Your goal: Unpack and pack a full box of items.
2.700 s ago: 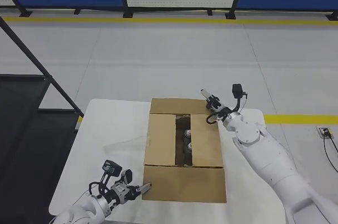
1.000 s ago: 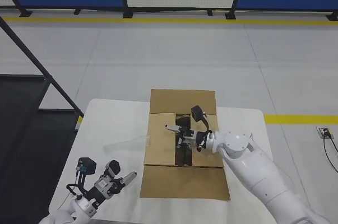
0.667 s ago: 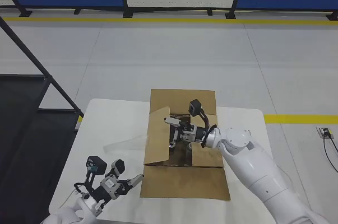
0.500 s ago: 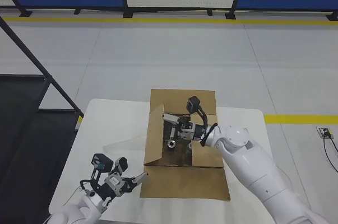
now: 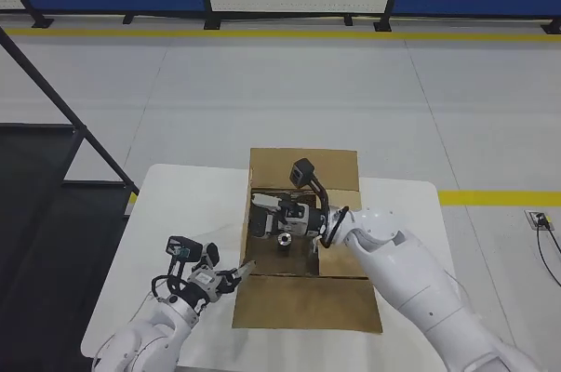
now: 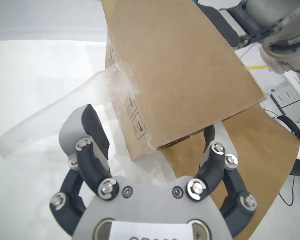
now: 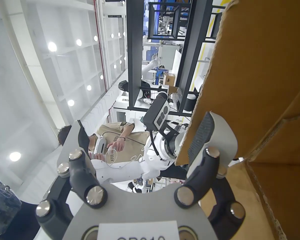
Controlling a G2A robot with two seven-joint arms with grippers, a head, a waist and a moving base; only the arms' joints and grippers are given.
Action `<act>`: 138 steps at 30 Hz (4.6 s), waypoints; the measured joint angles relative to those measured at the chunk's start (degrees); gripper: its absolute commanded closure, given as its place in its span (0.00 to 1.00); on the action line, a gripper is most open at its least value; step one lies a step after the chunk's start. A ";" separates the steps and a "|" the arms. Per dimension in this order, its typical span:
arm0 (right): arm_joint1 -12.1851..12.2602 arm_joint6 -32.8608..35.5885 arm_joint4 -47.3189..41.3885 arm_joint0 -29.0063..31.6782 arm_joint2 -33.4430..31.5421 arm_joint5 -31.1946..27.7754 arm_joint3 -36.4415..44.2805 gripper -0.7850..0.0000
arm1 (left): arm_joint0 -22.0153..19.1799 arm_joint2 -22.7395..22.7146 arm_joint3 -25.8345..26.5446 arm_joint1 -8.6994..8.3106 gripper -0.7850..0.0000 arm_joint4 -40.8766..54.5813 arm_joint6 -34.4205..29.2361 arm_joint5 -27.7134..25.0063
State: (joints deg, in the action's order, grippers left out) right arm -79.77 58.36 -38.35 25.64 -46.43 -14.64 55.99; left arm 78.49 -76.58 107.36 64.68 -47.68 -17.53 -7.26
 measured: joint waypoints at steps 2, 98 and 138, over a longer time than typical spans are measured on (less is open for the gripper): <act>-0.30 1.29 -0.29 -0.28 0.11 -0.74 -0.74 0.00 | -0.20 0.18 -0.13 0.18 0.00 0.80 0.82 0.85; 14.40 -0.18 4.15 42.16 -52.26 -9.29 31.47 0.00 | -14.52 5.46 0.69 0.38 0.00 32.97 -24.79 -1.76; 15.88 -6.18 -2.90 47.74 -61.04 -12.87 33.77 0.00 | -39.26 25.13 -34.56 6.85 0.00 52.57 -30.04 -5.24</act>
State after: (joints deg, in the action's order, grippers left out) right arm -63.90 52.18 -41.26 73.38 -107.47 -27.51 89.76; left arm 39.24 -51.45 72.79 71.53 4.88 -47.56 -12.50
